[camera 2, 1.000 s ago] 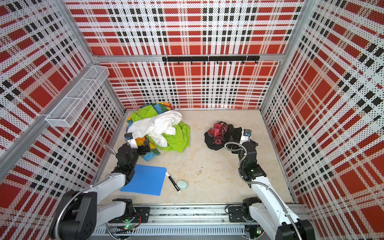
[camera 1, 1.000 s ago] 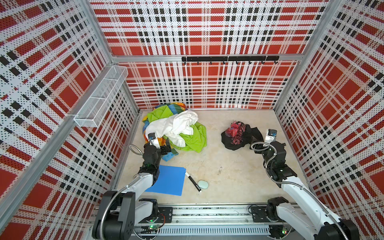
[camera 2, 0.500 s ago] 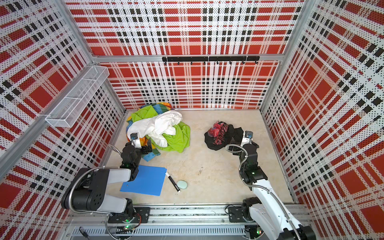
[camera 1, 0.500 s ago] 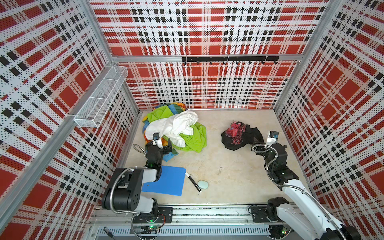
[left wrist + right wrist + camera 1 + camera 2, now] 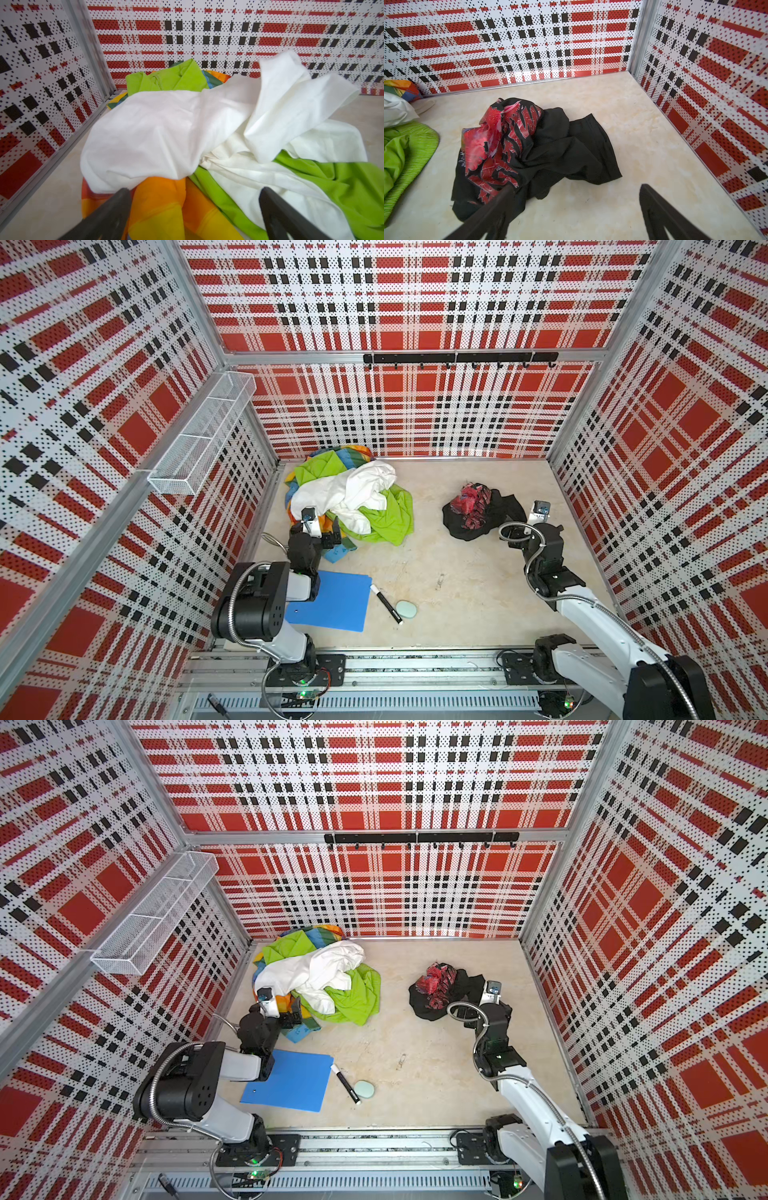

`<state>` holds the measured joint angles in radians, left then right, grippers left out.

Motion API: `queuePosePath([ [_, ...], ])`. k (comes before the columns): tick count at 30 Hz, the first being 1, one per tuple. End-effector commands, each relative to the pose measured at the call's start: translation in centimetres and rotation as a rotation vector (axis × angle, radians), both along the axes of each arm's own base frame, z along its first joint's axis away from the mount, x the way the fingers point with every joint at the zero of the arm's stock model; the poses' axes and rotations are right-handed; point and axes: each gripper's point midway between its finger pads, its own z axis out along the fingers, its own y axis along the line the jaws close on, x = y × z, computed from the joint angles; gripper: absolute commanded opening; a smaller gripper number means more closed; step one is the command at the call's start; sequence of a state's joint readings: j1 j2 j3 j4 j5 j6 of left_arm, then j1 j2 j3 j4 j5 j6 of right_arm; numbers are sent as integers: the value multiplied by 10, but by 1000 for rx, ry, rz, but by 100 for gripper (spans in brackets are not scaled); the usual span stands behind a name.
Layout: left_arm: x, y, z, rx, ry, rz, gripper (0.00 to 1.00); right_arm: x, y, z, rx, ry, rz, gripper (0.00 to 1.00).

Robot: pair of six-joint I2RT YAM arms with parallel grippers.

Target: Pick out a specific cloth from the pile

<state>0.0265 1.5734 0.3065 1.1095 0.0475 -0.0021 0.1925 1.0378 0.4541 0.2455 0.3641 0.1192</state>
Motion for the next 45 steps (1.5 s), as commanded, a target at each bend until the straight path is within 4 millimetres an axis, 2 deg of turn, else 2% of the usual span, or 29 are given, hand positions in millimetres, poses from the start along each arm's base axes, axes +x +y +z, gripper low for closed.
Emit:
queuePosePath([
  [1, -1, -9, 10, -5, -45, -73, 99, 15, -6, 11, -88, -80, -8, 100],
  [7, -1, -9, 10, -5, -47, -70, 99, 33, -15, -5, -85, -86, -23, 100],
  [14, -1, -9, 10, 10, -47, -45, 99, 34, -38, -25, -83, -100, -112, 100],
  [20, -1, -3, 10, 9, -49, 1, 99, 41, -43, -36, -79, -95, -137, 100],
  [25, -1, 0, 10, 5, -49, 22, 99, 37, -50, -26, -115, -172, -173, 100],
  [28, -1, 0, 11, 8, -51, 21, 99, 32, -51, -31, -99, -198, -171, 100],
  [35, -1, 0, 10, 9, -48, 24, 99, 27, -35, -37, -99, -236, -56, 100],
  [36, 0, 0, 10, 10, -48, 24, 99, 26, -35, -32, -113, -272, -54, 100],
  [39, 0, 0, 10, 9, -45, 27, 99, 28, -29, -36, -106, -245, -21, 100],
  [45, 0, 1, 10, 7, -45, 29, 99, 25, -39, -35, -96, -251, -79, 100],
])
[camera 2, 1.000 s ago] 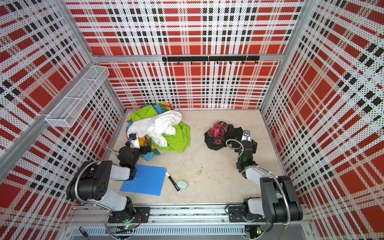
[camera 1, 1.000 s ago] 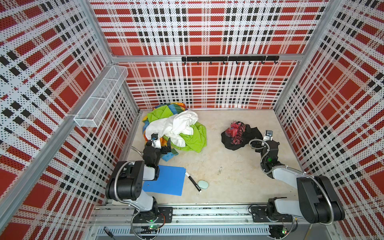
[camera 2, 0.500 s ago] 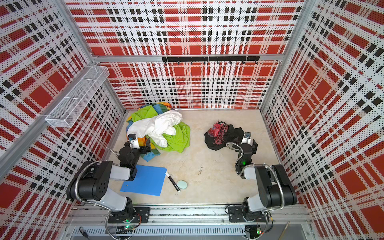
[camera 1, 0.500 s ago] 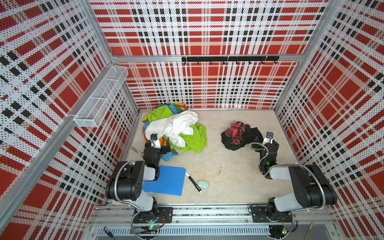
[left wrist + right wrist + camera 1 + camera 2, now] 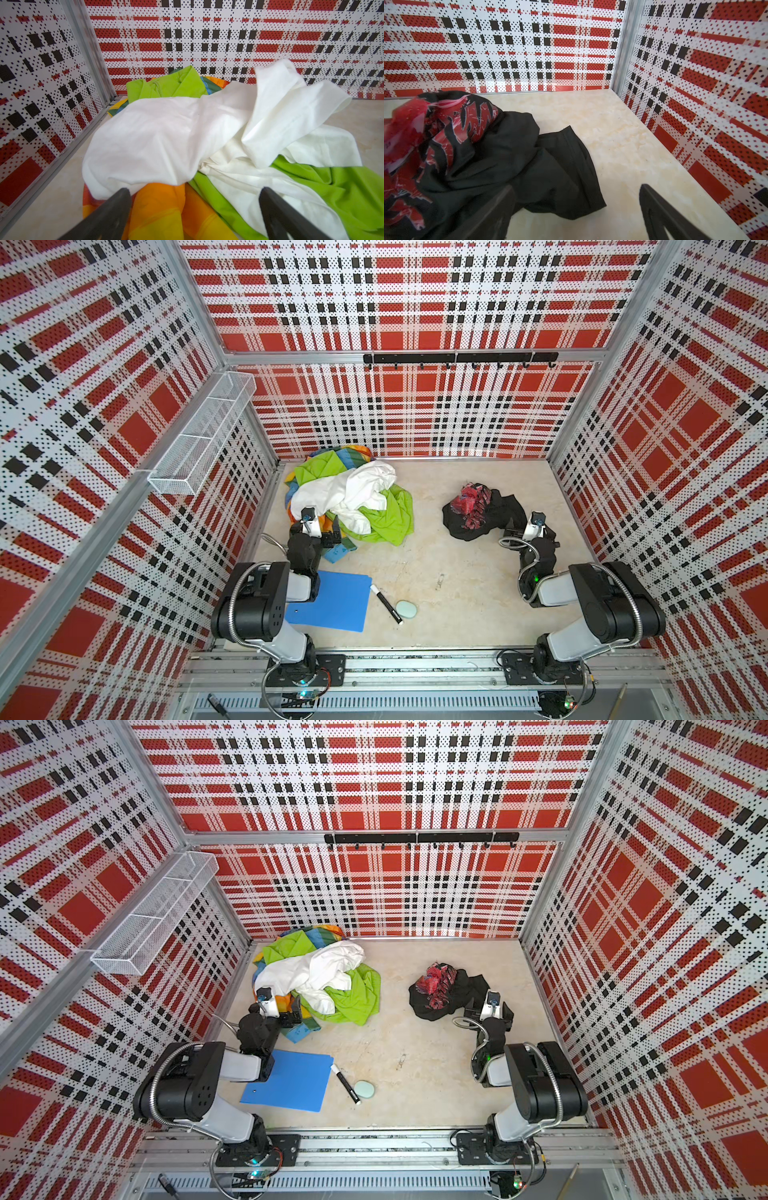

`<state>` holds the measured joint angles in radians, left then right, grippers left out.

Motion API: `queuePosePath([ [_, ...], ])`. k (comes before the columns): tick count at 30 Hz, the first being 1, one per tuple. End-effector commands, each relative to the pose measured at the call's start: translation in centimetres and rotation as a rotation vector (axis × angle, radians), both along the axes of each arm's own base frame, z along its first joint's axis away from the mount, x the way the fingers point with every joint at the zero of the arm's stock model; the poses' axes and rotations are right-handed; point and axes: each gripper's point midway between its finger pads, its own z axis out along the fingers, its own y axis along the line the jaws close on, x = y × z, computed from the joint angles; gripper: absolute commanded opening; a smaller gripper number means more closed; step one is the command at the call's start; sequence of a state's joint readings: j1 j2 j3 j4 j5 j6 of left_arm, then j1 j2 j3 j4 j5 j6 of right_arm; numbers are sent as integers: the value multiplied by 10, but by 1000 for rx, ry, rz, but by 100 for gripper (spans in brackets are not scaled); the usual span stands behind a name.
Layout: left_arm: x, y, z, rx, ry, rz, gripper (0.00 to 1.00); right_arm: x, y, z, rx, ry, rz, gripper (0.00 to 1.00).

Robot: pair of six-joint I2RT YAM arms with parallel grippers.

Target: Pick out a specific cloth from the pile

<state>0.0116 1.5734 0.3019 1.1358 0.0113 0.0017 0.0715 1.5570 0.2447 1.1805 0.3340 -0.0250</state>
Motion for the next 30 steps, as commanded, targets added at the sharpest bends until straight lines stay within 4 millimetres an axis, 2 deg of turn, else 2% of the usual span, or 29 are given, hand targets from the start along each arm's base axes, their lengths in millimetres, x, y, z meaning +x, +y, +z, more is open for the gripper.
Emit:
queuePosePath([
  [1, 0, 1, 5, -2, -22, 7, 99, 2, -3, 19, 3, -82, -14, 100],
  [5, -12, 6, 11, -31, -75, 4, 99, -6, -15, 20, 24, -104, -84, 100],
  [9, -10, 8, 10, -43, -68, -1, 99, -40, 0, 39, 4, -257, 24, 100],
  [13, -1, 6, 6, -30, -28, 8, 99, -32, 25, 37, -50, -227, 166, 100],
  [16, 1, 4, 5, -21, -19, 10, 99, -24, 11, 33, -21, -194, 84, 100],
  [19, 1, 4, 4, -19, -17, 10, 99, 2, -7, 19, 13, -84, -42, 100],
  [20, 1, 4, 5, -19, -19, 11, 99, 4, -9, 15, 24, -58, -41, 100],
  [22, 1, 4, 5, -18, -18, 11, 99, 0, -15, 19, 33, -92, -59, 100],
  [30, 2, 3, 4, -8, -15, 15, 99, 1, -15, 17, 34, -80, -59, 100],
])
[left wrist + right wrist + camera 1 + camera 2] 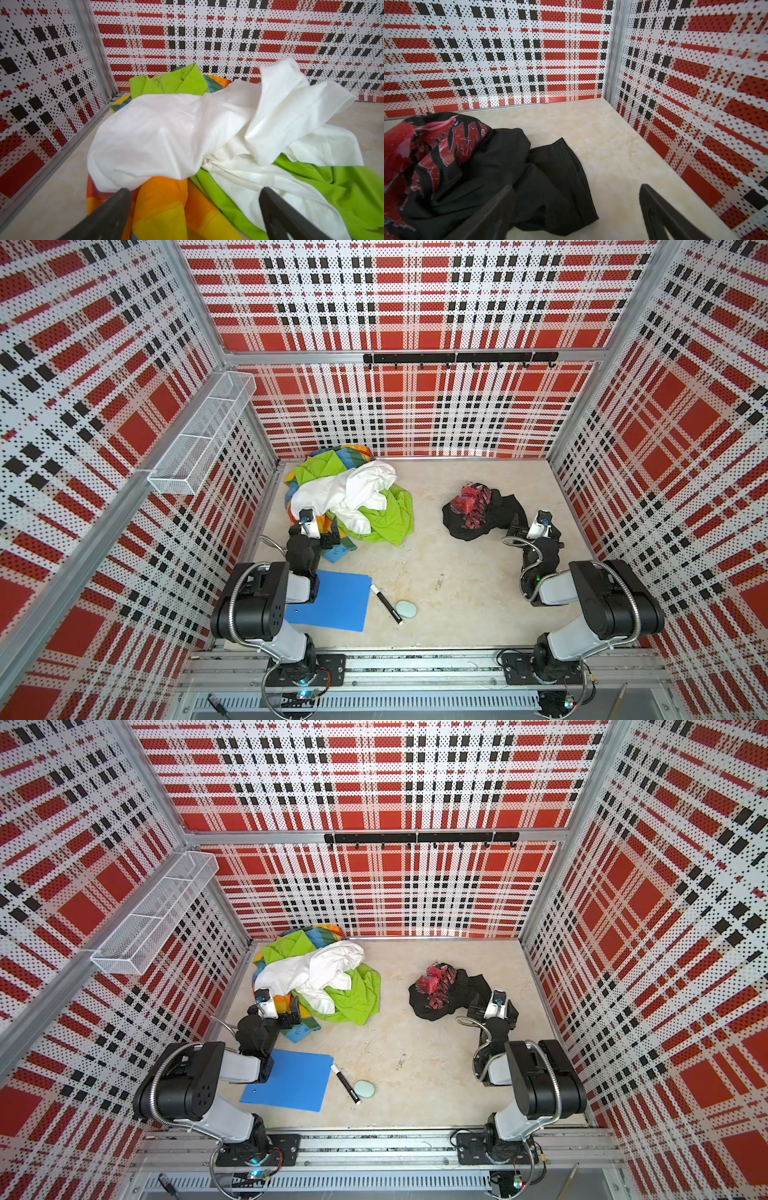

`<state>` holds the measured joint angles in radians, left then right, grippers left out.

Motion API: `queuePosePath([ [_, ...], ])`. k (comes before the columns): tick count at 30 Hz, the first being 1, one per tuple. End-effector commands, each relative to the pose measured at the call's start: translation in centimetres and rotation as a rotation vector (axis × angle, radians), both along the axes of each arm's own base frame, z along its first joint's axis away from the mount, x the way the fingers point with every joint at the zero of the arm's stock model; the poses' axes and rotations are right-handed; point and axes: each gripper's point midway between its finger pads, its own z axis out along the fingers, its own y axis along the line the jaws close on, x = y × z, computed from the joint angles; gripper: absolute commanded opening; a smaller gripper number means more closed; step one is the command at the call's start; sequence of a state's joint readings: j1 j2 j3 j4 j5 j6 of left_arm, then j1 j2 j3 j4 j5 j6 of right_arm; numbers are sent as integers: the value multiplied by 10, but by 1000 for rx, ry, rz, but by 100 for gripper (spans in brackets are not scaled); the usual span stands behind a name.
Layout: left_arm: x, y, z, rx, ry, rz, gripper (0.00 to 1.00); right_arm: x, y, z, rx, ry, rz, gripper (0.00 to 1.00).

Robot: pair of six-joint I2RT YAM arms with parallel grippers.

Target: Pick out a specific cloth from the pile

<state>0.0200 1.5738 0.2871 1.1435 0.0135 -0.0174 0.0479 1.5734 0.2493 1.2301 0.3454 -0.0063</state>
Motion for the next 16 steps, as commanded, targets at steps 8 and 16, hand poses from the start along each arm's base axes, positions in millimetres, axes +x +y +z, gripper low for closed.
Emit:
queuePosePath([
  [8, 5, 0, 8, 14, -24, 9, 99, -1, -4, 10, 14, -38, -20, 100],
  [16, 5, 0, 9, 13, -25, 13, 99, 0, -3, 9, 15, -37, -15, 100],
])
